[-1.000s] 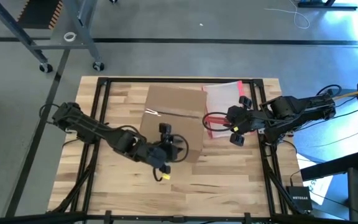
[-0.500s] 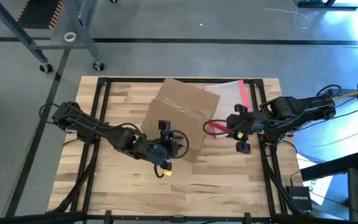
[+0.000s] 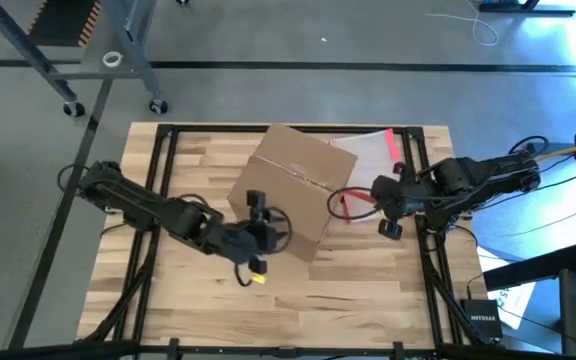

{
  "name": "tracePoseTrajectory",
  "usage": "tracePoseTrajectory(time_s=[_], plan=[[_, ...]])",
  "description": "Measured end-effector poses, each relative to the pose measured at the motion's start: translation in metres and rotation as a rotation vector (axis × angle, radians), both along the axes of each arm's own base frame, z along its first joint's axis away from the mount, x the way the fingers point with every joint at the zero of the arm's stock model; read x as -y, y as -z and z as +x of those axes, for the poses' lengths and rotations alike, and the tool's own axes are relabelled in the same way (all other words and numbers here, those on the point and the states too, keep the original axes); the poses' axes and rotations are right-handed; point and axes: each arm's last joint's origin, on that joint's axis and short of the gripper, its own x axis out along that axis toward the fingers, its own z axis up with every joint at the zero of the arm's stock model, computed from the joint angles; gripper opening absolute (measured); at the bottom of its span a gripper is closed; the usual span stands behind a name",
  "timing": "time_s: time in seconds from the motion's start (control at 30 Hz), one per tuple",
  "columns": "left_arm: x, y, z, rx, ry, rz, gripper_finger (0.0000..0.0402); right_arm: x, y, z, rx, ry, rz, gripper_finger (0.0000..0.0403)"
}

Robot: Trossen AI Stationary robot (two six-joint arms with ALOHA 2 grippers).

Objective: Unpack boxes
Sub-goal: Open the cardboard box using the utility knife

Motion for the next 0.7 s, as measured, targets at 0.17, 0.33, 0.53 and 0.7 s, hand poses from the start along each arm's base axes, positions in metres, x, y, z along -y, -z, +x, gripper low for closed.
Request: tracePoseTrajectory(time_s=[0.17, 0.33, 0.53, 0.7], plan=[[-0.010, -0.007, -0.019, -0.033, -0.054, -0.051, 0.0141, -0.023, -0.006, -0.006, 0.000, -0.172, 0.168, 0.0047], [-0.015, -0.016, -0.031, -0.017, -0.077, -0.091, 0.0141, -0.060, 0.021, -0.004, -0.003, -0.285, 0.193, 0.0047], [-0.014, -0.014, -0.031, -0.026, -0.074, -0.086, 0.0141, -0.099, 0.112, 0.015, -0.002, -0.317, 0.073, 0.0047], [-0.014, -0.014, -0.031, -0.024, -0.073, -0.087, 0.0141, -0.105, 0.175, 0.019, -0.089, -0.229, -0.012, 0.0052]])
